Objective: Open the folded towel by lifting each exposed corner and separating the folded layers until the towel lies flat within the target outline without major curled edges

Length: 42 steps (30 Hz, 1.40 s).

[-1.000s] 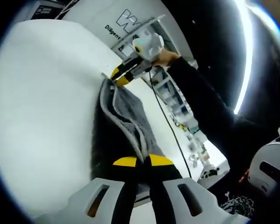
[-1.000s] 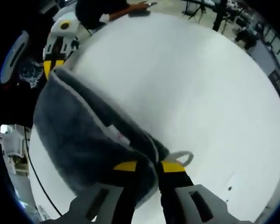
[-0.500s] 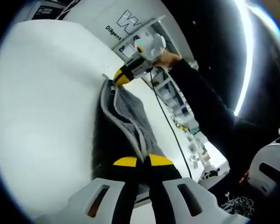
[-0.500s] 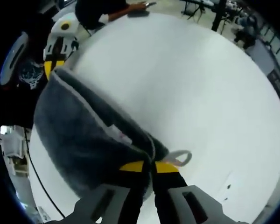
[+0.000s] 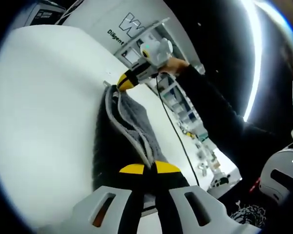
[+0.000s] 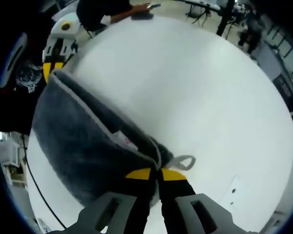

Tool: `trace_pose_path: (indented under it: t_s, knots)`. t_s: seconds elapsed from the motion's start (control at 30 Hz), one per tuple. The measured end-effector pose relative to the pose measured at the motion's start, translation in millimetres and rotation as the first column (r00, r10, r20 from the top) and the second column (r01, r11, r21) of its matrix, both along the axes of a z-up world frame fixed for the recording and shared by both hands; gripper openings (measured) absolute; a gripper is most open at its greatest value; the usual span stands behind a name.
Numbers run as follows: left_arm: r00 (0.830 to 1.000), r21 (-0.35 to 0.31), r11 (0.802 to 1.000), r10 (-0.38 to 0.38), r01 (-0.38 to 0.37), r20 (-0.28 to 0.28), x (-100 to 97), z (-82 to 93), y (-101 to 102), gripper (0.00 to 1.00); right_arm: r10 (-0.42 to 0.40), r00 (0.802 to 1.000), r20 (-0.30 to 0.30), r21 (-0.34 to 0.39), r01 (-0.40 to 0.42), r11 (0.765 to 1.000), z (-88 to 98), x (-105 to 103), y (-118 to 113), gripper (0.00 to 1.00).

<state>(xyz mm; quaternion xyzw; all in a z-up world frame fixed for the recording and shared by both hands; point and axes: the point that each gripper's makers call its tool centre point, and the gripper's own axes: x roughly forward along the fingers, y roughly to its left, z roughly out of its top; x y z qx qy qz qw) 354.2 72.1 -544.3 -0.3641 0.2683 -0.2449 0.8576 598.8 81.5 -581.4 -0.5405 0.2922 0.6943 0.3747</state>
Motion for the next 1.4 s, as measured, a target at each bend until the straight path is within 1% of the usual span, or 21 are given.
trace_pose_path:
  t_s: [0.2,0.27,0.33,0.5,0.7,0.9,1.17,1.4]
  knots:
    - [1.000,0.008,1.000,-0.005,0.004,0.011,-1.0,4.4,0,0.03,-0.006,1.000,0.026,0.028,0.006,1.000,3.9,0,0,0.01]
    - [1.000,0.009,1.000,0.000,0.000,0.013,-0.9,4.8,1,0.03,0.010,0.999,0.046,0.043,-0.012,0.999,5.7,0,0,0.01]
    - [1.000,0.011,1.000,0.006,-0.006,0.014,-0.8,5.1,1,0.03,0.010,0.999,0.049,0.048,-0.012,0.999,8.0,0,0,0.01]
    - [0.999,0.015,1.000,-0.009,0.008,0.031,-1.7,12.3,-5,0.03,-0.002,0.998,0.061,0.060,-0.002,0.998,16.2,-1,-1,0.01]
    - [0.999,0.012,1.000,-0.017,0.016,0.039,-3.5,14.4,-8,0.03,-0.010,0.997,0.079,0.077,0.004,0.997,19.9,-2,-3,0.01]
    - [0.998,0.012,1.000,-0.023,0.023,0.050,-4.9,18.1,-11,0.03,0.005,0.995,0.097,0.084,-0.014,0.996,21.6,-5,-2,0.01]
    - [0.998,0.006,1.000,-0.028,0.028,0.059,-5.2,23.0,-10,0.03,-0.005,0.994,0.106,0.090,-0.004,0.996,27.8,-5,-1,0.01]
    - [0.996,0.007,0.999,-0.049,0.049,0.081,-3.6,32.8,-17,0.03,-0.011,0.992,0.126,0.090,0.000,0.996,34.8,-4,-2,0.01]
